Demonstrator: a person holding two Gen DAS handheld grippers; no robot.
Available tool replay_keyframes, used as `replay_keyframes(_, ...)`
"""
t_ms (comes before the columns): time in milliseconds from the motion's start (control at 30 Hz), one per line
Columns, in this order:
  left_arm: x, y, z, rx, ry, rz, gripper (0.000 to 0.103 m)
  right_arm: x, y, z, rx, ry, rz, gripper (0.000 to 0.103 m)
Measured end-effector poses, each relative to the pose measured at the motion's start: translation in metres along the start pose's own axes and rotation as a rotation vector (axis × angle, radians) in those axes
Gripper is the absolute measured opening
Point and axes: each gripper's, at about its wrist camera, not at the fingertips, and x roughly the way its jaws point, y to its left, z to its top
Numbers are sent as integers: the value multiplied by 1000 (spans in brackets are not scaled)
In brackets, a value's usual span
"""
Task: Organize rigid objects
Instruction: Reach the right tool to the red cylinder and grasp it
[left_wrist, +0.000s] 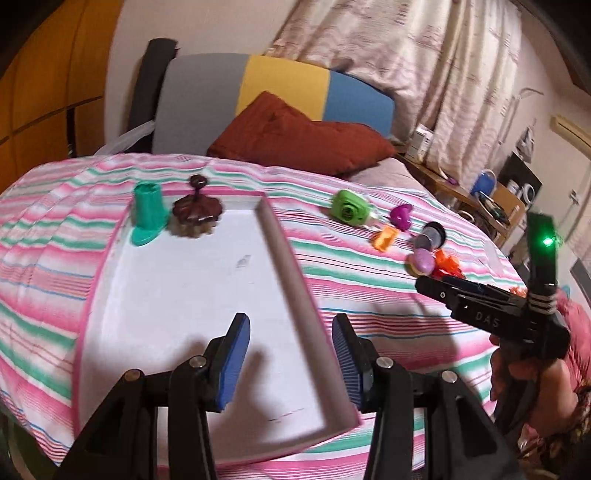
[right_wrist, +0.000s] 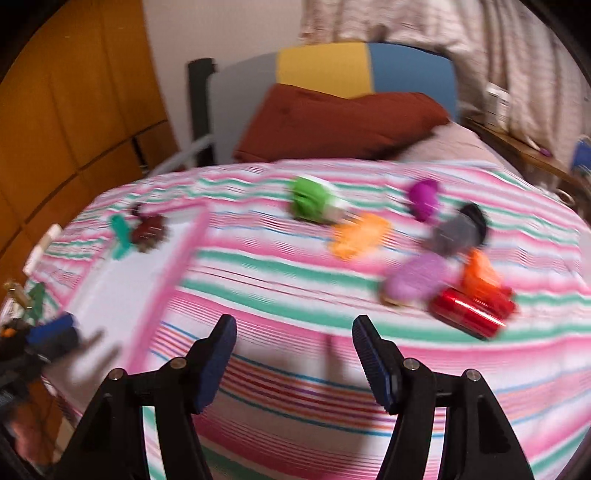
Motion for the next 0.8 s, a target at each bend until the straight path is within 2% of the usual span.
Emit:
replay_keyframes(167,3,-22,-2,39,20,-25,46,-5,-71,6,63,-20,-137,66)
replay_keyframes(233,3,-32,-3,59,21,-34,47,-1,-94,12,78,-13,-166,66)
replay_keyframes(367,4,-43,-6,93,34,-45,47,21,-126,16,69,73,-121,66)
replay_keyframes(467,5,-47,-8,103,45,-48,47,27,-133,11,87,92,-88,66)
replay_keyframes(567,7,-48,-9,105,53,-48,47,23,-127,2,115,87,-56,67)
replay_keyframes(667,9,-49,-10,108,60,-51,47,15,-114,-12,130,81,13,67)
replay_keyframes(800,10,-51,-11,111,68,-57,47,6,-95,-21,85,78,71,67)
